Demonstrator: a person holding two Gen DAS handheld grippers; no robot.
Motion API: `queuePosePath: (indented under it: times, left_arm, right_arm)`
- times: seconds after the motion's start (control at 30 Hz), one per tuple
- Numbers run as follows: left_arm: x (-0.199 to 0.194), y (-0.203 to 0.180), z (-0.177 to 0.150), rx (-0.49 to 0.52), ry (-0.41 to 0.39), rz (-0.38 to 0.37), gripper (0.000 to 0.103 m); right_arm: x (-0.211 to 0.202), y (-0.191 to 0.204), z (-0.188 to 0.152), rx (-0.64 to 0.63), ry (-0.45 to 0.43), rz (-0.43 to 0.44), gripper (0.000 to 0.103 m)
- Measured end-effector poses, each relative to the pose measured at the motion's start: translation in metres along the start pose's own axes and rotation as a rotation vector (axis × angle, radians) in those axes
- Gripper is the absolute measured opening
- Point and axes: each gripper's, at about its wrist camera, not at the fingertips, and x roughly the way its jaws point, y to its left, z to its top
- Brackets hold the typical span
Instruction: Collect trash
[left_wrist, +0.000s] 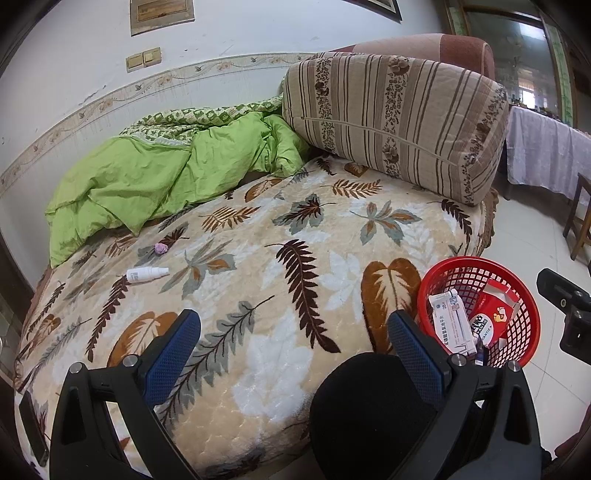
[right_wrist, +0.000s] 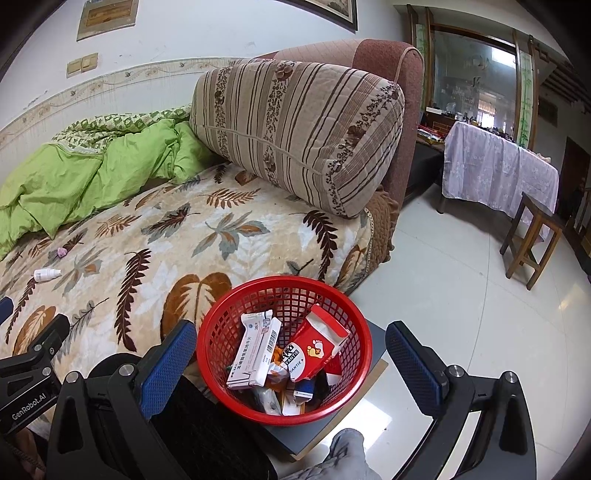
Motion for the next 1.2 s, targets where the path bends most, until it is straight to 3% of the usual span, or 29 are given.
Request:
queuePosePath:
  times: [1.2]
  left_arm:
    - [-0.0010,-0.0025,0.0000,0.001,-0.001,0.001,0.101]
  right_arm:
    - [0.0034,0.0003,-0.0020,0.000,0.014,0.003,0.102]
